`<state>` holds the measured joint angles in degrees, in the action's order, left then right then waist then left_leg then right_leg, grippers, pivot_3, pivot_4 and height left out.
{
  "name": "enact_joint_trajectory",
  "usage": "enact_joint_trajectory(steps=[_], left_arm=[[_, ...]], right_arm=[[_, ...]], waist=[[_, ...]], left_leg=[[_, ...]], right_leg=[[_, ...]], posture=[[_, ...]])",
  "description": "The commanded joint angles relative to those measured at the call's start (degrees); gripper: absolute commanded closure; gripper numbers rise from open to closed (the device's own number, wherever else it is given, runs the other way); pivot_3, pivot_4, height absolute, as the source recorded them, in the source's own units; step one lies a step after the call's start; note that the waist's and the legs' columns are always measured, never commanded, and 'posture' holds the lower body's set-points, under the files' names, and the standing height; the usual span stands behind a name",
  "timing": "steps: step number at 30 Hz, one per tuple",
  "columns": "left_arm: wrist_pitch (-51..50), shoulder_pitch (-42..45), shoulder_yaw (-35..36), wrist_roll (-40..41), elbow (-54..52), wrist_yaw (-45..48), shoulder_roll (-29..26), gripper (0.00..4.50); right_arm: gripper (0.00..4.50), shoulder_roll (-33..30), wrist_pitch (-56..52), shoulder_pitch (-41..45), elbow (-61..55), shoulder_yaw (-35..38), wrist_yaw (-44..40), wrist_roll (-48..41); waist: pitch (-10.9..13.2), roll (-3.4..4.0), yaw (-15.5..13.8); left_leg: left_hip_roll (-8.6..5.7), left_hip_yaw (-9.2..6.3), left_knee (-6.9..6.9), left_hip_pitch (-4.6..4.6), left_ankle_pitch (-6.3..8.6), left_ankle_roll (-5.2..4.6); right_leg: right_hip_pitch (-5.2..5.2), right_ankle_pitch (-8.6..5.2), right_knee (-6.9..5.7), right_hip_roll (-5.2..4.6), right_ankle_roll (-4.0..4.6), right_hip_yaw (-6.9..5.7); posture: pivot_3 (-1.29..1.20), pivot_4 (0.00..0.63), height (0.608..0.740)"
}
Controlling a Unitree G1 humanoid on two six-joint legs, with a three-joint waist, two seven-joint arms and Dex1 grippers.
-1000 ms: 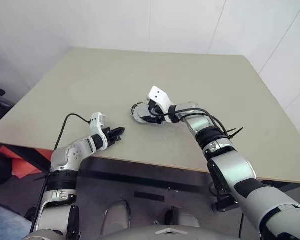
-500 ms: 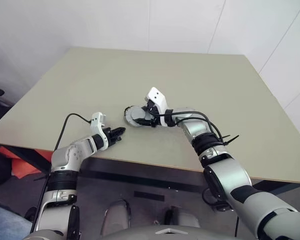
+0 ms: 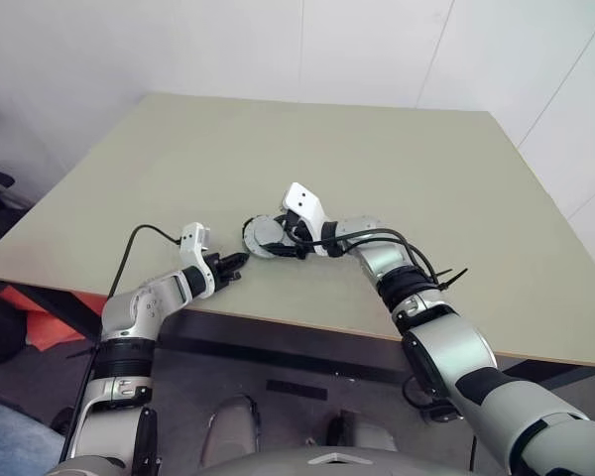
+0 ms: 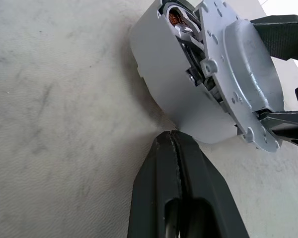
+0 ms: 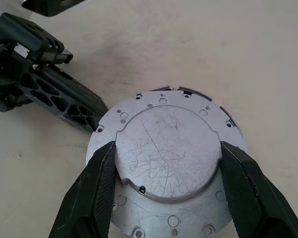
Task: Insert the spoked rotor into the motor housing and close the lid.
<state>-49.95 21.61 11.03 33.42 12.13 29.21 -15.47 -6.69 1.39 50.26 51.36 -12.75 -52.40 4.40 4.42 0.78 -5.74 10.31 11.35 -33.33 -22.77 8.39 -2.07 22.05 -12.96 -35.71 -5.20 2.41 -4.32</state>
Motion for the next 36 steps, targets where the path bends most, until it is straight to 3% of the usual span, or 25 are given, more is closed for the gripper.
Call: enact_joint_trajectory(steps=[1,4,8,17,22,25,29,36], left_arm=[[0.6,0.7,0.9,0.7,-2.0,0.4,-0.3,4.50],[0.5,0.7,0.9,1.2,-2.4,0.9,-0.5,4.50],[-0.1,0.7,1.0,1.6,-4.0,1.3,-1.6,4.50],[2.2,-0.2,-4.7,0.1,-18.3,10.8,-13.0,4.50],[8.8,1.8,-8.4,-5.4,-17.0,11.2,-14.6,4.50],[19.8,3.8,-12.7,-14.1,-10.2,9.2,-13.4,3.88],[37.3,4.5,-16.5,-23.9,-0.3,6.2,-11.2,2.65],[48.8,5.3,-15.6,-24.9,6.6,6.8,-5.4,0.49]], right_arm=[[0.68,-1.2,-1.0,2.1,1.6,0.2,2.1,1.0],[0.02,-1.0,0.4,2.1,2.2,0.4,2.8,0.8],[0.02,-1.4,1.6,1.0,-2.0,0.2,1.8,0.2],[0.02,-5.5,-10.0,-7.0,-28.0,-2.7,-11.4,-5.2],[0.02,-5.9,-12.4,-7.8,-29.9,-2.3,-7.2,-4.3],[0.00,-5.7,-12.3,-7.2,-27.6,-2.2,-3.8,-3.5],[0.00,-5.6,-11.3,-6.6,-25.3,-2.1,0.4,-2.4],[0.00,-6.7,-10.8,-6.6,-24.5,-2.1,2.8,-2.2]], waist=[[0.0,0.00,0.0],[0.0,0.00,0.1],[0.0,0.00,0.1],[0.0,-0.06,0.1],[0.0,-0.06,0.1],[0.0,-0.06,0.1],[0.0,-0.08,0.2],[0.0,-0.10,0.1]], left_leg=[[0.01,0.00,0.00,0.01,0.00,0.00],[0.01,0.00,0.00,0.13,0.00,0.01],[0.03,0.00,0.01,0.27,-0.01,0.02],[0.04,0.01,0.10,0.17,0.01,-0.01],[0.04,0.03,0.09,0.28,-0.01,0.03],[0.04,0.01,0.10,0.45,-0.05,0.09],[0.03,0.00,0.13,0.85,-0.05,0.11],[0.00,0.00,0.24,0.77,-0.04,0.10]], right_leg=[[-0.02,0.00,0.00,0.00,0.00,0.00],[-0.11,0.00,-0.01,0.00,0.00,0.00],[-0.19,0.00,-0.01,0.01,-0.01,0.00],[-0.11,-0.01,0.06,0.04,0.00,0.00],[-0.12,-0.02,0.02,0.04,-0.02,0.04],[-0.26,-0.25,0.02,0.04,-0.43,0.06],[-0.64,-0.28,0.17,0.04,-0.50,0.08],[-0.53,-0.07,0.17,0.03,-0.21,0.09]], posture=[[0.00,0.000,0.740],[0.00,0.000,0.740],[0.00,0.000,0.740],[0.00,0.000,0.740],[0.00,0.000,0.740],[0.00,0.000,0.740],[0.00,0.000,0.740],[0.00,0.000,0.740]])
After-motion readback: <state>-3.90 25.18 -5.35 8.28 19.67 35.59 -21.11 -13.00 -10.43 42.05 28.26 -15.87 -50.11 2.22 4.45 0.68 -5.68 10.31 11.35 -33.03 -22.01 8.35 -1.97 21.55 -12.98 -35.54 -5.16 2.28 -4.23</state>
